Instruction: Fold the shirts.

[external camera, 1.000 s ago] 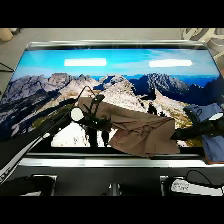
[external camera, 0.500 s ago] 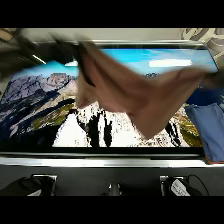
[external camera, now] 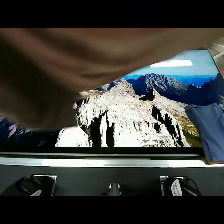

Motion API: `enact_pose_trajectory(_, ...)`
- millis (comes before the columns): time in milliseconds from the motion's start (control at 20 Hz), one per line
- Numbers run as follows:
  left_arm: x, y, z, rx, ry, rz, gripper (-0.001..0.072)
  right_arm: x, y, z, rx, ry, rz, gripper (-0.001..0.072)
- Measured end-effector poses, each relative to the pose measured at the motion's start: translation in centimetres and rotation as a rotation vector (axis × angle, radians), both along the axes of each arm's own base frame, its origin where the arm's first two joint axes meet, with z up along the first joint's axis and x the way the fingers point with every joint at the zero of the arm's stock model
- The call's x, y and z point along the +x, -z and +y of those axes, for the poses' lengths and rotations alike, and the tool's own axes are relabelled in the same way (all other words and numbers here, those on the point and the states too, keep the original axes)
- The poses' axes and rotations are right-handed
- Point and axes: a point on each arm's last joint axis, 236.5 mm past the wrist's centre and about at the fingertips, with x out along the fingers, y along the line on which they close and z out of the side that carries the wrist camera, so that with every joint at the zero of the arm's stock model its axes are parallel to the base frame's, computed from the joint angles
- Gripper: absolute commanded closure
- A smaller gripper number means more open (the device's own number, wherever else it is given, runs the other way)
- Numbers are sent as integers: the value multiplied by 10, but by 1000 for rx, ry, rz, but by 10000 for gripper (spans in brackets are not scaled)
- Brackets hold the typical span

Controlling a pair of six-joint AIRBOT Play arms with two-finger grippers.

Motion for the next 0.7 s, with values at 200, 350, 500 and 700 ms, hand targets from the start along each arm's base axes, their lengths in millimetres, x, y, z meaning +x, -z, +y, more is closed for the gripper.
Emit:
enact_pose_trajectory(200,6,27,20,47,-86,104,686,25,27,-11,19,-3,125,693)
enact_pose_trajectory(350,36,74,28,134,-178,263,685,73,77,-34,44,-25,317,693)
enact_pose_trajectory(500,87,160,23,276,-254,518,686,132,173,-56,94,-111,642,693)
enact_pose_trajectory(700,158,295,9,444,-299,827,686,195,332,-65,108,-173,1100,692)
